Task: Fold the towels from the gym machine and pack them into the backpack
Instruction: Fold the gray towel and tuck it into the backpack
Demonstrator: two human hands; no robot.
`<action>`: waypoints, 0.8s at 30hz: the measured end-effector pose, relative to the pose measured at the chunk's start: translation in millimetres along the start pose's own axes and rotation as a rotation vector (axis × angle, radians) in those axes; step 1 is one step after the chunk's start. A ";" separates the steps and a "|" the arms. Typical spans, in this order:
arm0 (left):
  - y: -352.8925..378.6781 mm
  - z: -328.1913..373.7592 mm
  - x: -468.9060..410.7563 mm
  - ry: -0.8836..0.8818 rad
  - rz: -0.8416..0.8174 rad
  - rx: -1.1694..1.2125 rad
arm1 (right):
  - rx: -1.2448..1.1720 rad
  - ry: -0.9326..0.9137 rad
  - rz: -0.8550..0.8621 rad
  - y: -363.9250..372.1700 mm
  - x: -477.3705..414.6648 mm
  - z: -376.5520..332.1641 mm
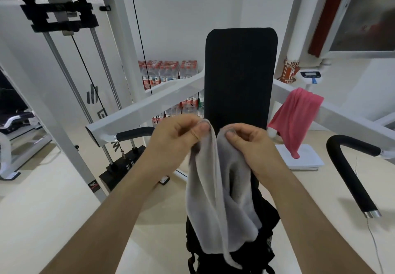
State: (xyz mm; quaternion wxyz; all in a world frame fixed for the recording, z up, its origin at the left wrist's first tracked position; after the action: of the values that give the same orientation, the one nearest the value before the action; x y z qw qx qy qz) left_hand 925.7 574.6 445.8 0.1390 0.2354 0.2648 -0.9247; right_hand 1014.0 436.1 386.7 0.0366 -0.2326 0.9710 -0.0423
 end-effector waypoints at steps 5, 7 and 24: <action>15.0 -6.7 0.3 -0.131 0.010 0.184 | -0.056 -0.032 -0.015 2.1 8.2 -20.1; 17.0 -5.1 0.6 -0.107 0.034 0.183 | -0.092 -0.007 -0.035 5.5 9.6 -20.1; 8.7 -3.9 5.6 -0.084 0.170 0.126 | -0.176 -0.018 -0.103 16.4 17.5 -24.3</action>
State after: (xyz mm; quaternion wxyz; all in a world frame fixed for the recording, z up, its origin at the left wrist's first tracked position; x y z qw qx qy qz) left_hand 925.6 568.9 436.3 0.2130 0.2265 0.1791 -0.9334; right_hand 988.8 444.2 408.3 0.0227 -0.2850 0.9573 0.0435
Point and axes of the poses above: each hand's wrist, its own x-axis away from the middle knuckle, its own y-axis out of the palm, z = x × y, the point moved 9 cm from there along -x, towards the middle knuckle, and after that the axes turned 6 degrees about y, right-handed, at the moved point
